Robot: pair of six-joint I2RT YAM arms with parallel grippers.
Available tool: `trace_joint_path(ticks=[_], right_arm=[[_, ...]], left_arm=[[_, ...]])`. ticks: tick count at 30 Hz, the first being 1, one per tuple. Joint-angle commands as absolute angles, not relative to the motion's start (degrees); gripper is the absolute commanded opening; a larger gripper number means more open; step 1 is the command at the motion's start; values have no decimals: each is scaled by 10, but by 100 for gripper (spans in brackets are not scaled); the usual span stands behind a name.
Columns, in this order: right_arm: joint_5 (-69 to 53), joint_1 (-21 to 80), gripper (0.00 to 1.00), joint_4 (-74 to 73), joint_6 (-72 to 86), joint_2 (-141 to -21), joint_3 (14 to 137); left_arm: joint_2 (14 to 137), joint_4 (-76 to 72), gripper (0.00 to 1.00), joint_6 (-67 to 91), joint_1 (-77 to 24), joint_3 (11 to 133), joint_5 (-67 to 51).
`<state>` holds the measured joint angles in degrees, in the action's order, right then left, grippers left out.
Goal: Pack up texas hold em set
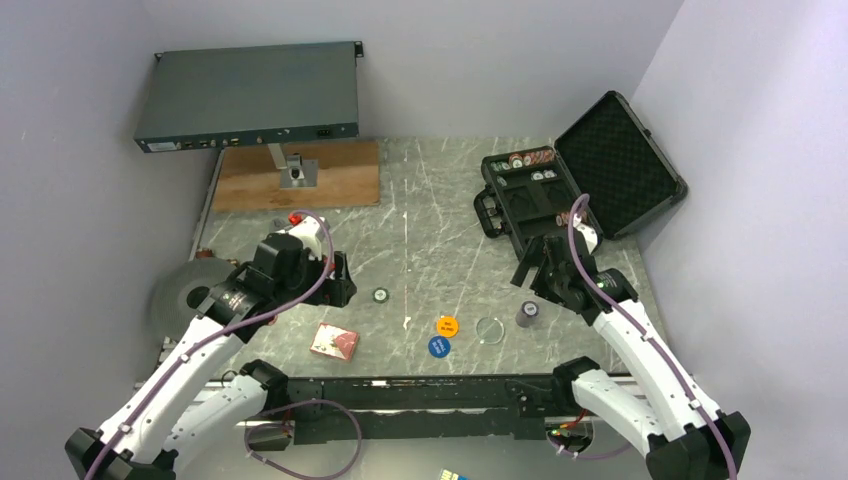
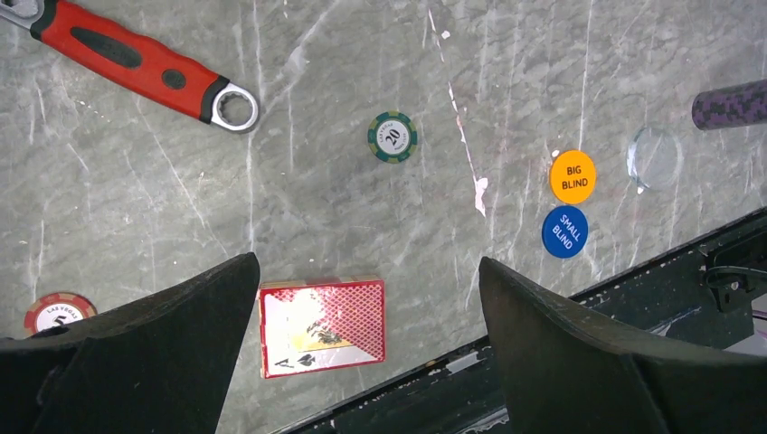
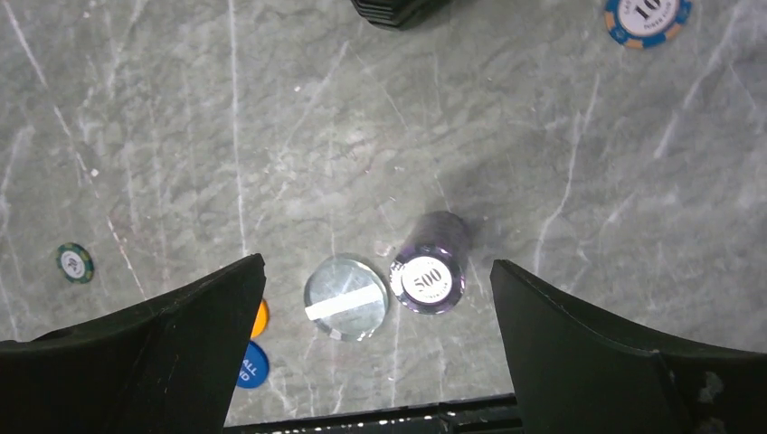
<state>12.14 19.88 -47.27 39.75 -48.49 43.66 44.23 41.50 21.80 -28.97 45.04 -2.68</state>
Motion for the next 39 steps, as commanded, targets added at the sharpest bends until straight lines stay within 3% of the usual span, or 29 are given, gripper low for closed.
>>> trace_joint_path(ticks=[1, 13, 27, 36, 39], right_arm=[[149, 201, 100, -526, 430, -494, 466], [178, 202, 100, -535, 463, -546, 456], [183, 202, 84, -498, 491, -557, 415], [171, 202, 68, -467, 480, -586, 395], [170, 203, 54, -463, 476, -587, 391]], left_arm=[[429, 414, 99, 222, -293, 457, -19], [414, 412, 99, 224, -296, 454, -12], [418, 420, 99, 230, -302, 455, -2], [420, 424, 98, 232, -308, 457, 13], [420, 424, 98, 233, -309, 457, 18]])
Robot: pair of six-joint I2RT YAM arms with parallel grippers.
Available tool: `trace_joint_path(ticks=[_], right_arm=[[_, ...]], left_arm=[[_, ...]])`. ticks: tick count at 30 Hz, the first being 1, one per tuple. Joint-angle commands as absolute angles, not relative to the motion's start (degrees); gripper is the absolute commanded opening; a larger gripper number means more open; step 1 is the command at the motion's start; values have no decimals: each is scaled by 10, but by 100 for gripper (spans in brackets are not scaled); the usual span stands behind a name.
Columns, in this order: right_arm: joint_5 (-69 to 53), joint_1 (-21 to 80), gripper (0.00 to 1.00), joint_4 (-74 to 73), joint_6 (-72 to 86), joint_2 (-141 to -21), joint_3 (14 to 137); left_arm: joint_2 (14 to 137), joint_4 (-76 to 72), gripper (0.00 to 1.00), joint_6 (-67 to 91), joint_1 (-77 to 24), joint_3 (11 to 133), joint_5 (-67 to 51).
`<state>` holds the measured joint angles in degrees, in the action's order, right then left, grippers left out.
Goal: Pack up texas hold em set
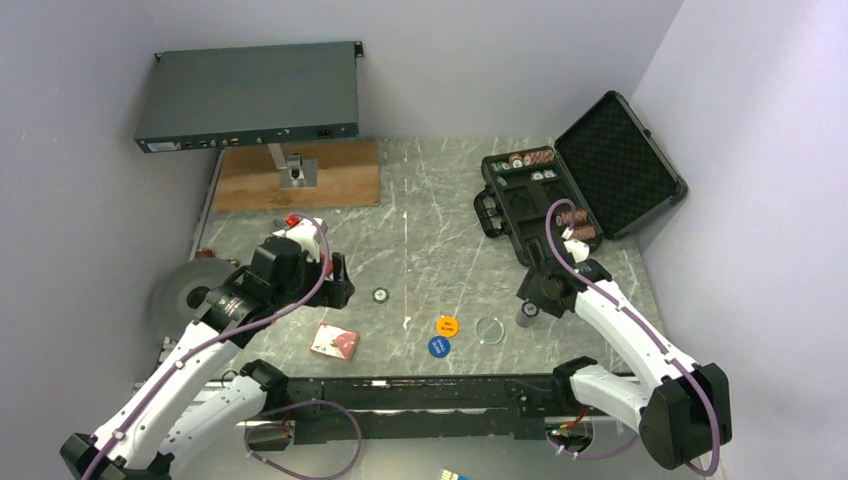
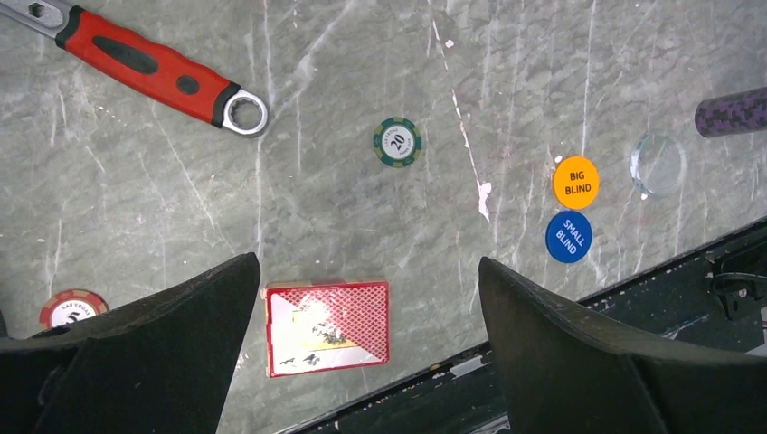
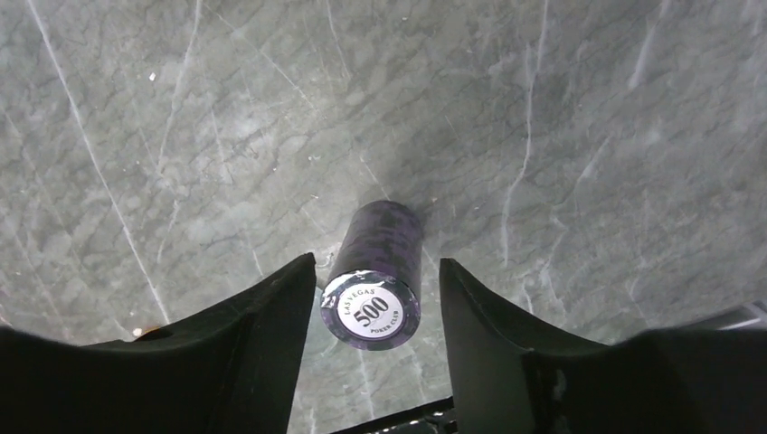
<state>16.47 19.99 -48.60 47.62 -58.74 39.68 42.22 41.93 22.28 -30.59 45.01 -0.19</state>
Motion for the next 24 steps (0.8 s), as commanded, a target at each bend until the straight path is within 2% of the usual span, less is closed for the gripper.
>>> trace_joint_path(ticks=[1, 4, 7, 13, 14, 16, 17, 19, 24], right_arm=[[168, 203, 46, -461, 474, -588, 390], [161, 203, 20, -460, 473, -591, 393], [159, 204, 0, -465, 468, -589, 402], [156, 203, 0, -482, 442, -589, 444], [157, 203, 6, -489, 436, -589, 452], [165, 202, 60, -506, 430, -590, 465], [167, 203, 73, -513, 428, -589, 469], [162, 203, 79, -515, 425, -584, 468], [136, 203, 80, -502, 440, -567, 433]], left_arm=[[420, 425, 98, 234, -309, 457, 19], [421, 425, 98, 235, -311, 457, 21], [424, 428, 97, 237, -314, 458, 27], [425, 434, 97, 242, -329, 459, 45], [427, 434, 97, 242, -329, 459, 46], [428, 435, 97, 243, -330, 460, 47], [429, 436, 97, 243, -330, 460, 48], [428, 436, 97, 243, -330, 460, 50], [425, 437, 97, 245, -332, 459, 53]])
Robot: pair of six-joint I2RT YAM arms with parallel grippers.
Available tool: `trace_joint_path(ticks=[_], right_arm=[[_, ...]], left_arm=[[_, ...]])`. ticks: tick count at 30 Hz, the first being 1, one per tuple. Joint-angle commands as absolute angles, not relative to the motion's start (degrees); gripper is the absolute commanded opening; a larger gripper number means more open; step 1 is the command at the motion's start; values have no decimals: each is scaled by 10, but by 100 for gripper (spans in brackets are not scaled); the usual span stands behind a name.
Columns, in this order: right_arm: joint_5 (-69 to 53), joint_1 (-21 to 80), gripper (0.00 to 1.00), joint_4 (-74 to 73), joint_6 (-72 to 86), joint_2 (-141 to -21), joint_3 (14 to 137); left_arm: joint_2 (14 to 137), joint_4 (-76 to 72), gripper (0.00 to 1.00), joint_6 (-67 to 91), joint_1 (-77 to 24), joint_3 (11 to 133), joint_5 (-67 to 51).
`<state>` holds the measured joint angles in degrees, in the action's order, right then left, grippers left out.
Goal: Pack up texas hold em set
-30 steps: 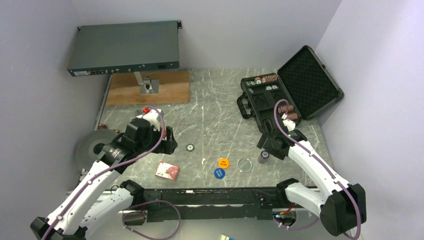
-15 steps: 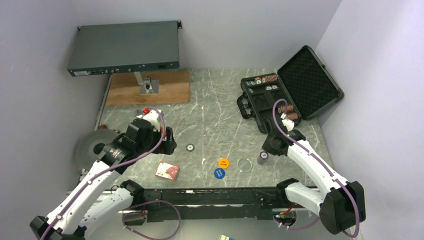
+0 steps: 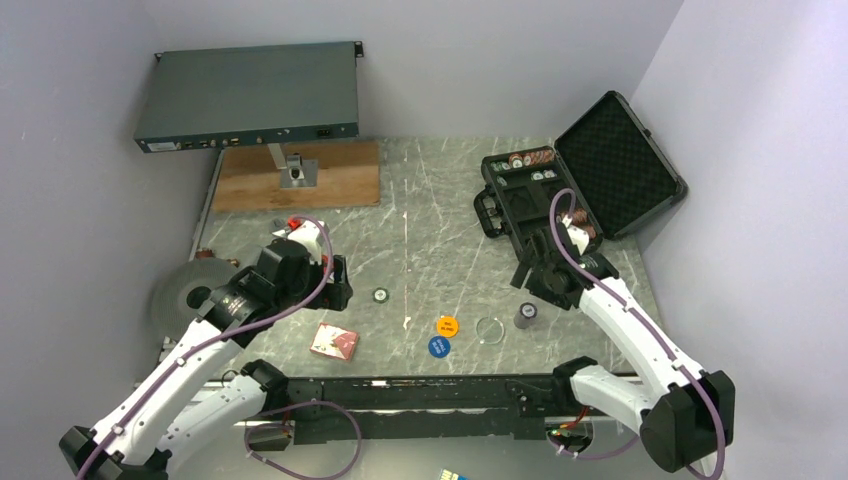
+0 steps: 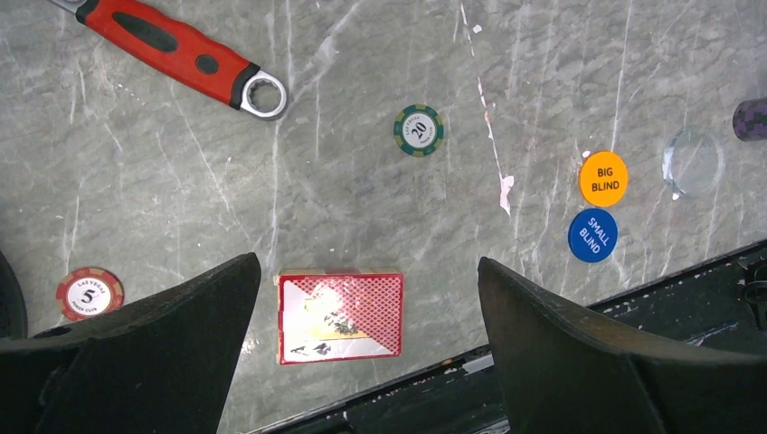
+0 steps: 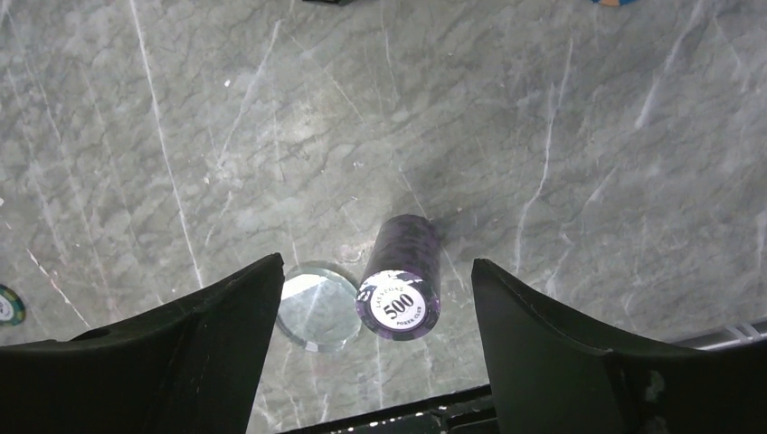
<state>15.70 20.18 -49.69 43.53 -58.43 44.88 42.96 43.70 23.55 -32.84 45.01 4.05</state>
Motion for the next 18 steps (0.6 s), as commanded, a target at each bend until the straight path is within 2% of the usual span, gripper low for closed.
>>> trace_joint_path(ticks=[1, 9, 13, 18], right_arm=[[131, 203, 80, -500, 444, -566, 428], [107, 209, 74, -494, 488, -565, 389], [102, 212, 64, -482, 494, -571, 376], [111, 213, 60, -475, 489, -580, 376]], left_arm=[[425, 437, 97, 245, -332, 459, 54], [429, 438, 97, 246, -337, 460, 56], [429, 438, 97, 247, -337, 459, 59], [432, 439, 97, 247, -337, 461, 58]])
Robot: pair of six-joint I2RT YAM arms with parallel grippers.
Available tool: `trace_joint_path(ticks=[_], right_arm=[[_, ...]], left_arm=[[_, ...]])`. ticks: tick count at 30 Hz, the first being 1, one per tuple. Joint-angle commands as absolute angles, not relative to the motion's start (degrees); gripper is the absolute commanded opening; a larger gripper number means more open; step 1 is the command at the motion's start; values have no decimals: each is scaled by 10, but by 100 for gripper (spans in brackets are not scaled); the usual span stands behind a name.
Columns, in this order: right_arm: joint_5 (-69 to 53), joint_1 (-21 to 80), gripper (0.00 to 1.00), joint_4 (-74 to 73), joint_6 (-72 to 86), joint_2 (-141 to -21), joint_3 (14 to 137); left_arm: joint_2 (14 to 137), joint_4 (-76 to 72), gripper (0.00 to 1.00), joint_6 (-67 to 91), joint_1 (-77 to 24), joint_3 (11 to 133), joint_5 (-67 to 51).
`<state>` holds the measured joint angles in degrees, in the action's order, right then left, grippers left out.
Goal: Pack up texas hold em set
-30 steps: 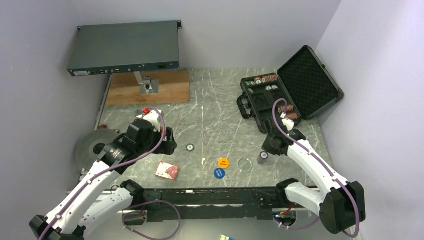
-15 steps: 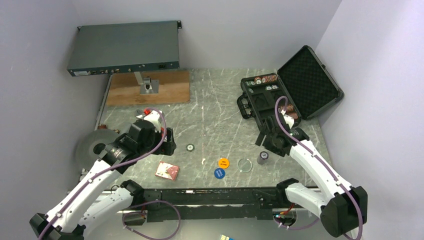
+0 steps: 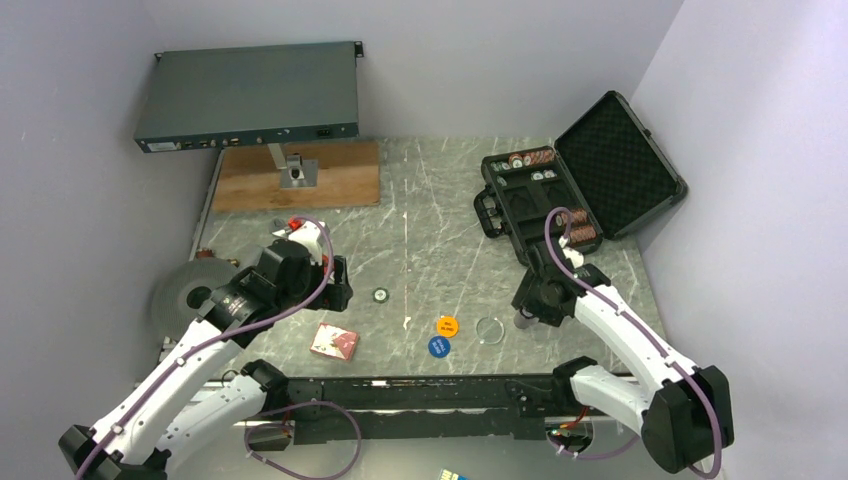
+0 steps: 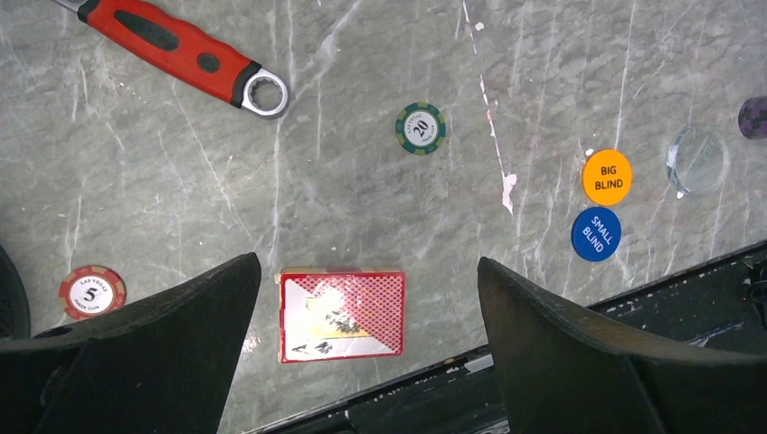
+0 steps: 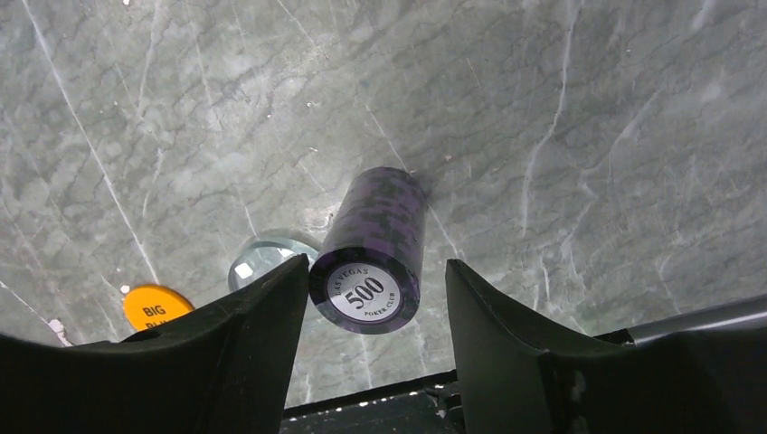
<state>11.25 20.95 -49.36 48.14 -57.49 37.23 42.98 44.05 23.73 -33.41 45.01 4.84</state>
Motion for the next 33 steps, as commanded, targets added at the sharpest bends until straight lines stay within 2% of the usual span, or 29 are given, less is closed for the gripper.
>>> trace_joint_path(ticks=[1, 4, 7, 9, 12, 18, 23, 29, 33], right_arm=[[112, 213, 59, -475, 488, -583, 378], [117, 213, 54, -473, 483, -585, 379], [117, 212, 25, -474, 479, -586, 381], [117, 213, 12, -477, 476, -586, 383], [103, 213, 1, -490, 471, -581, 411], [59, 213, 0, -495, 388, -595, 521], [-71, 213, 0, -459, 319, -647, 585], [-315, 218, 0, -337, 300, -681, 600], [-426, 229, 0, -303, 289, -698, 627]], left_arm=[[432, 439, 97, 247, -337, 460, 57], [432, 439, 97, 248, -338, 460, 60], [432, 439, 97, 249, -339, 460, 61], [433, 440, 97, 249, -340, 460, 62], [435, 440, 98, 249, -342, 460, 66], [404, 390, 100, 224, -343, 432, 38], [369, 353, 100, 171, -343, 421, 7], [383, 304, 98, 100, -343, 442, -187], [418, 241, 96, 81, -343, 461, -315]])
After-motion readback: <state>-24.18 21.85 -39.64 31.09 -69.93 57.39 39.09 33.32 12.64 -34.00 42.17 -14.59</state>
